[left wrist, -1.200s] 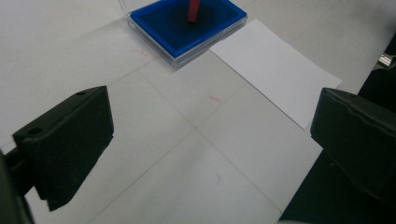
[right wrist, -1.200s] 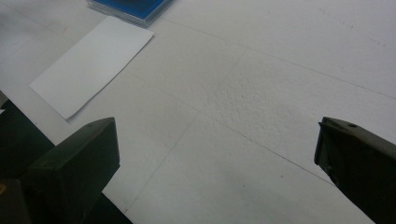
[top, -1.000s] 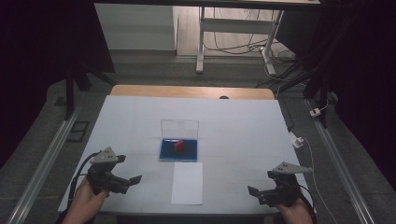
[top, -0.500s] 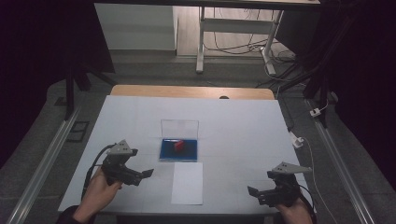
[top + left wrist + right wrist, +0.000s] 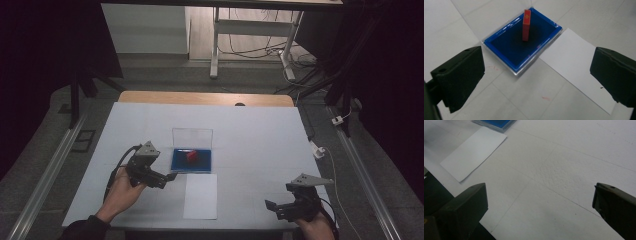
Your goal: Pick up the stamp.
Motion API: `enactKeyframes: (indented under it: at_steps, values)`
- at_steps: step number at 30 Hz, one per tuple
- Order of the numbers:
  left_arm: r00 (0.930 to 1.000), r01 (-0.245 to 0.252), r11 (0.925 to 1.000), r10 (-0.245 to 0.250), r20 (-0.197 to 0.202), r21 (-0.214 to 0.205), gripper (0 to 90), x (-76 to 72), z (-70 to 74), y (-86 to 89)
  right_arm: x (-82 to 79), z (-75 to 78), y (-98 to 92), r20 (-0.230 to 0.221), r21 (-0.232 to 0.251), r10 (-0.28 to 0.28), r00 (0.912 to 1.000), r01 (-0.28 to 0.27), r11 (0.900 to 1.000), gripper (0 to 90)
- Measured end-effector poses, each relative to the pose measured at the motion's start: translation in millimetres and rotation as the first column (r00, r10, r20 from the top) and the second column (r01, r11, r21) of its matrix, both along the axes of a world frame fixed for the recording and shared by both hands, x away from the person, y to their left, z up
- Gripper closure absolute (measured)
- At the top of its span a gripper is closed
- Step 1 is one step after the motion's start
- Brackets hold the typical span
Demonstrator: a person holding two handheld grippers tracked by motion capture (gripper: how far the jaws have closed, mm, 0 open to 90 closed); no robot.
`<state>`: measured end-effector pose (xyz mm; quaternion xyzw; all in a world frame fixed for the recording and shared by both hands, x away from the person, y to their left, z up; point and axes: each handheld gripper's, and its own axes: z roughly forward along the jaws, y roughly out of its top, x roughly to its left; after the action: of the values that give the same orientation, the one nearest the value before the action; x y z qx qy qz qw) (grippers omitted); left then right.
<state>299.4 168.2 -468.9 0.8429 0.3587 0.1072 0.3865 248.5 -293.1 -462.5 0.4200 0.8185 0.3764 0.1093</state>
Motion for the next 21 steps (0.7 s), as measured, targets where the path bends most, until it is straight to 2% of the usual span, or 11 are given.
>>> enactKeyframes:
  at_steps: [17,21]
  values:
    - [0.9977,0.066,0.9974,-0.066,-0.013,0.029,0.0,44.0,-9.5,-34.3,0.4,-0.2,0.4,-0.007,-0.003,0.003,1.0000,-0.003,1.0000,0.3]
    - [0.9967,0.081,0.9946,-0.080,-0.009,0.066,0.0,51.1,-14.5,-44.5,0.5,-0.2,0.3,-0.008,-0.002,0.004,1.0000,-0.004,1.0000,0.3]
